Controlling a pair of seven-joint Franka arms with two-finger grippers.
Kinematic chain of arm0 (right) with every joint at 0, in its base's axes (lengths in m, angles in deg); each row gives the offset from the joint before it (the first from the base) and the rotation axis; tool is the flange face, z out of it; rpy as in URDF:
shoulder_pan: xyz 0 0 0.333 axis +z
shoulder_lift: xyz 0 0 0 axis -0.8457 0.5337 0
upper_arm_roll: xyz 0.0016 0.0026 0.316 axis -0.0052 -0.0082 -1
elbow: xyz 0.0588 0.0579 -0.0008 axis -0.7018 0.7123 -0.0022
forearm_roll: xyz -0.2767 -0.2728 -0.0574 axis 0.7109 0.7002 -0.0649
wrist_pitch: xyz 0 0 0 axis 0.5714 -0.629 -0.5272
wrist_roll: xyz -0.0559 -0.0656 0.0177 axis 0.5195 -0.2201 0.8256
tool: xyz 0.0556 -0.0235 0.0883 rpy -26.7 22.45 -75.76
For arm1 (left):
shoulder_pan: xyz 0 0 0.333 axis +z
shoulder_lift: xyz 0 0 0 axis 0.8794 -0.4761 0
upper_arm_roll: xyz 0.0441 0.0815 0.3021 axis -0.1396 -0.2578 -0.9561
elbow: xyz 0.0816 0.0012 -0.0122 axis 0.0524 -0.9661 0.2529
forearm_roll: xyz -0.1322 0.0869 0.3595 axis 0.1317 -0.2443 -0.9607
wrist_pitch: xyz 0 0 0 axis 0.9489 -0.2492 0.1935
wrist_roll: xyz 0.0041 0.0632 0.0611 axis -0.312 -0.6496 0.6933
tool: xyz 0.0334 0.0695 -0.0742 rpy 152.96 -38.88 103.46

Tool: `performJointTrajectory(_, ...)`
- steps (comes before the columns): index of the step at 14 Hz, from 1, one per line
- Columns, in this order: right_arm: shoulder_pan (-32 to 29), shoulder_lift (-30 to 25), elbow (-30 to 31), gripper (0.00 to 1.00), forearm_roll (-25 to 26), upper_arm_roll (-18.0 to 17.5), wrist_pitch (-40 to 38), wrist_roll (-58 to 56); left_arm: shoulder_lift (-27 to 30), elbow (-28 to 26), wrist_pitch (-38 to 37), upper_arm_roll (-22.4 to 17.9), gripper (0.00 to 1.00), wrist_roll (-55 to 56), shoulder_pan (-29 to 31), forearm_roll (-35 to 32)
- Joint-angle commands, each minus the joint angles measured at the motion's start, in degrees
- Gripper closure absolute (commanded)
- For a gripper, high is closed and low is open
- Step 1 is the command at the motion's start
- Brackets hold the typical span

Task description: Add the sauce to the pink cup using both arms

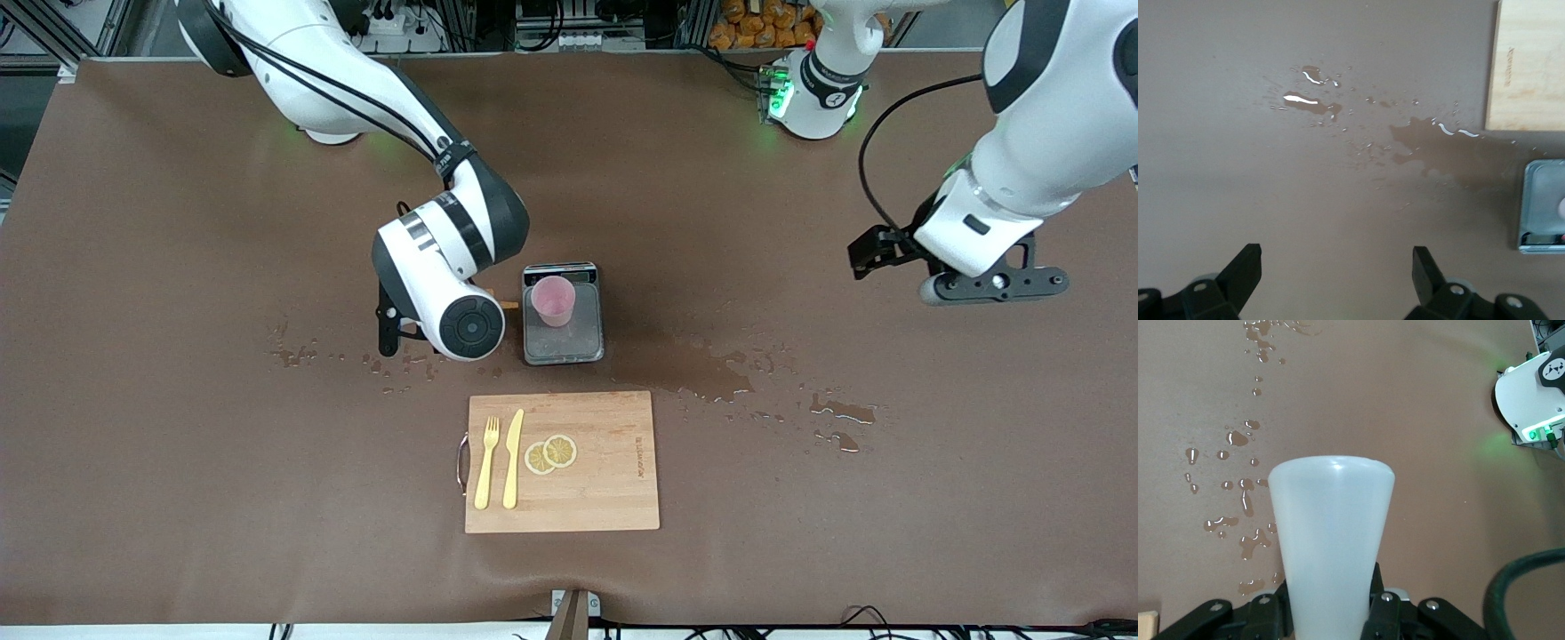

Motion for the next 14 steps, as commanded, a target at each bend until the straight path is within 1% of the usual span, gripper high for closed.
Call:
performJointTrajectory(1, 1.03, 0.16, -0.19, 0.76, 2.35, 0.17, -0.58, 1.17, 3.88, -1.98, -2.51, -4.97, 0.00, -6.21, -2.51, -0.60)
performJointTrajectory(2, 1.12, 0.16, -0.19, 0.80, 2.27, 0.09, -0.76, 1.17, 4.75, -1.89, -3.30, -7.69, 0.00, -8.76, -3.56, -0.60)
performJointTrajectory(4, 2.43, 0.16, -0.19, 0.86, 2.70, 0.17, -1.11, 1.08, 5.46, -1.54, -5.93, -12.00, 0.00, -11.76, -5.94, -0.69)
performJointTrajectory(5, 2.96, 0.16, -0.19, 0.90, 3.92, 0.09, -1.11, 0.99, 5.81, -0.06, -7.60, -12.72, 0.00, -11.95, -6.29, -0.69)
performJointTrajectory(6, 3.74, 0.16, -0.19, 0.97, 5.07, 0.09, -1.11, 0.99, 5.73, 2.39, -10.14, -12.55, 0.00, -10.90, -6.47, -0.69)
performJointTrajectory(7, 3.93, 0.08, -0.19, 1.00, 5.16, 0.09, -1.20, 0.91, 5.47, 4.07, -11.90, -12.46, 0.00, -10.37, -6.39, -0.60)
performJointTrajectory(13, 4.19, 0.08, -0.11, 1.00, 5.17, 0.09, -2.25, 0.82, 5.38, 4.70, -12.18, -10.97, 0.00, -7.99, -5.95, -0.51)
performJointTrajectory(14, 3.32, -0.45, -0.10, 1.00, 4.47, 0.09, -2.25, -0.31, 5.12, 4.70, -12.01, -10.88, 0.00, -7.99, -6.03, -0.51)
